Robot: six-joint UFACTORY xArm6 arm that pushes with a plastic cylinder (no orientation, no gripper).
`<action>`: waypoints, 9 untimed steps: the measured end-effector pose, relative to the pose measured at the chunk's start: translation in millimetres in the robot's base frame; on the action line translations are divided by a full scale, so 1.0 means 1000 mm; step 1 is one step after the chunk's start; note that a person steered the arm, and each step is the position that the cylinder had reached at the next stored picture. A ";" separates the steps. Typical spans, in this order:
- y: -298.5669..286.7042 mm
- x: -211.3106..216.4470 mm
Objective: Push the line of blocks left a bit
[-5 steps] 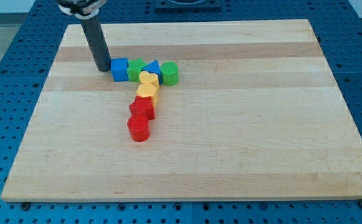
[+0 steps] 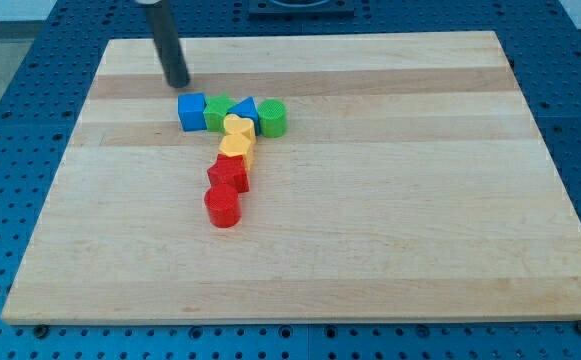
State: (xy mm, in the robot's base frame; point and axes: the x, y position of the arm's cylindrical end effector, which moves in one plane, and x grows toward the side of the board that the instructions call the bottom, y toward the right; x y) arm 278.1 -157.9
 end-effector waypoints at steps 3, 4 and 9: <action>0.210 -0.004; 0.278 0.043; 0.157 0.138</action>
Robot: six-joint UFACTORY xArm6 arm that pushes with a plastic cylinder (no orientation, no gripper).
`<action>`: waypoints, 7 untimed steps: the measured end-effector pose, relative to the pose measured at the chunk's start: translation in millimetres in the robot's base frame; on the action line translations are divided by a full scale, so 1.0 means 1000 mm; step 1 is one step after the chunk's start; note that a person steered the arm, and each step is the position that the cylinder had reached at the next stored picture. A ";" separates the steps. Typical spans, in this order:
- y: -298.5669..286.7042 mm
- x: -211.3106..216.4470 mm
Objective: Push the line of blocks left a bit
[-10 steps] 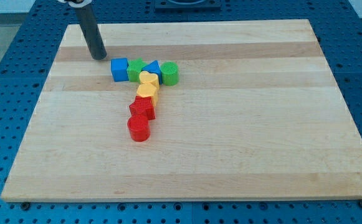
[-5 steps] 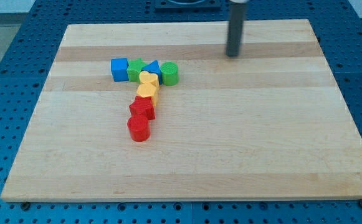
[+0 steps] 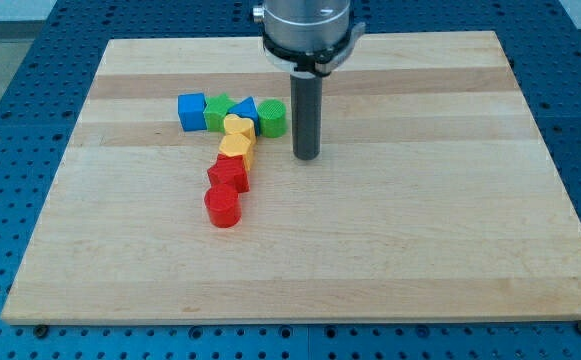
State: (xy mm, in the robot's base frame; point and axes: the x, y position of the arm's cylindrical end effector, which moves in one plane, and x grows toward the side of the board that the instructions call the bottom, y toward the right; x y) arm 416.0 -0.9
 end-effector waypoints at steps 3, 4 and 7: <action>-0.031 -0.008; -0.045 -0.008; -0.066 -0.008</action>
